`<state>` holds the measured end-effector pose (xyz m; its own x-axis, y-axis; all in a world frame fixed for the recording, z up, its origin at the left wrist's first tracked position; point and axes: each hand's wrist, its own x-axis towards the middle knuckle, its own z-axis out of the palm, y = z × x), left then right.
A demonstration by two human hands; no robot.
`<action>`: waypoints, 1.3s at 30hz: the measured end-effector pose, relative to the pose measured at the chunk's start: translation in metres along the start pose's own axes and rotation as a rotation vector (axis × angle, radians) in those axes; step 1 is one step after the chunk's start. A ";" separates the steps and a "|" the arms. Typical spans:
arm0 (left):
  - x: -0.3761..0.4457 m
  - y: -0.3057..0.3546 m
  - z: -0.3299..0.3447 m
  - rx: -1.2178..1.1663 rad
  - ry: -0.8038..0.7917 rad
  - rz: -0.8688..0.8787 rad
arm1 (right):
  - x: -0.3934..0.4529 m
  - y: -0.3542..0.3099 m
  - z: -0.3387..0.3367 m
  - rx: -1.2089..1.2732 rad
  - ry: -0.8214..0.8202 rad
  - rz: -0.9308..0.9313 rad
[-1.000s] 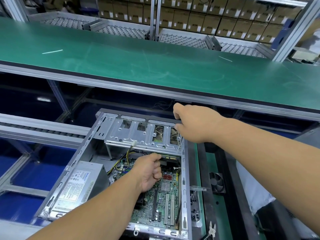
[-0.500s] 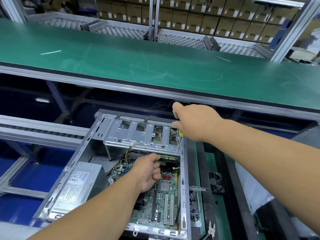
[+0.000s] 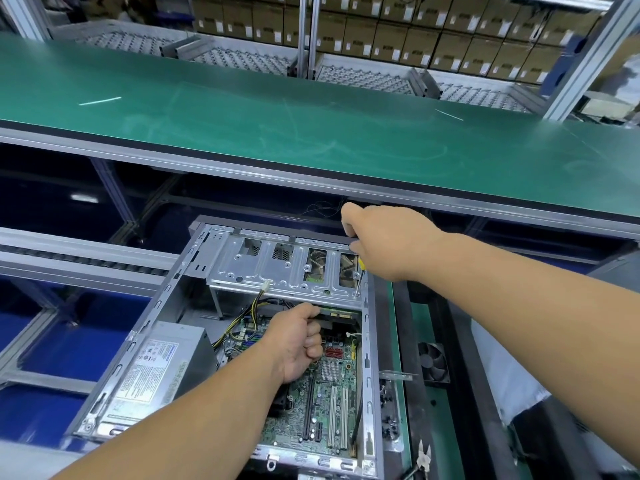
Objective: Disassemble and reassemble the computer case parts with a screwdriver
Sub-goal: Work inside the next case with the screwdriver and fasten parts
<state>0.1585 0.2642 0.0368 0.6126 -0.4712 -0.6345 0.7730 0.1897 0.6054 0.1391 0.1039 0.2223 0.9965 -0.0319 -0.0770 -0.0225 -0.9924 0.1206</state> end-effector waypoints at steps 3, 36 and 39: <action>0.000 0.000 0.001 0.008 0.005 -0.005 | 0.000 0.000 0.002 -0.051 0.061 0.052; 0.000 -0.006 0.002 0.022 -0.022 0.057 | -0.001 0.000 0.002 0.134 -0.027 0.043; 0.000 -0.008 0.002 0.008 -0.030 0.075 | -0.001 0.001 0.003 0.137 -0.011 0.015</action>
<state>0.1524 0.2613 0.0330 0.6631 -0.4817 -0.5729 0.7240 0.2182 0.6544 0.1379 0.1026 0.2194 0.9951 -0.0475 -0.0867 -0.0489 -0.9987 -0.0139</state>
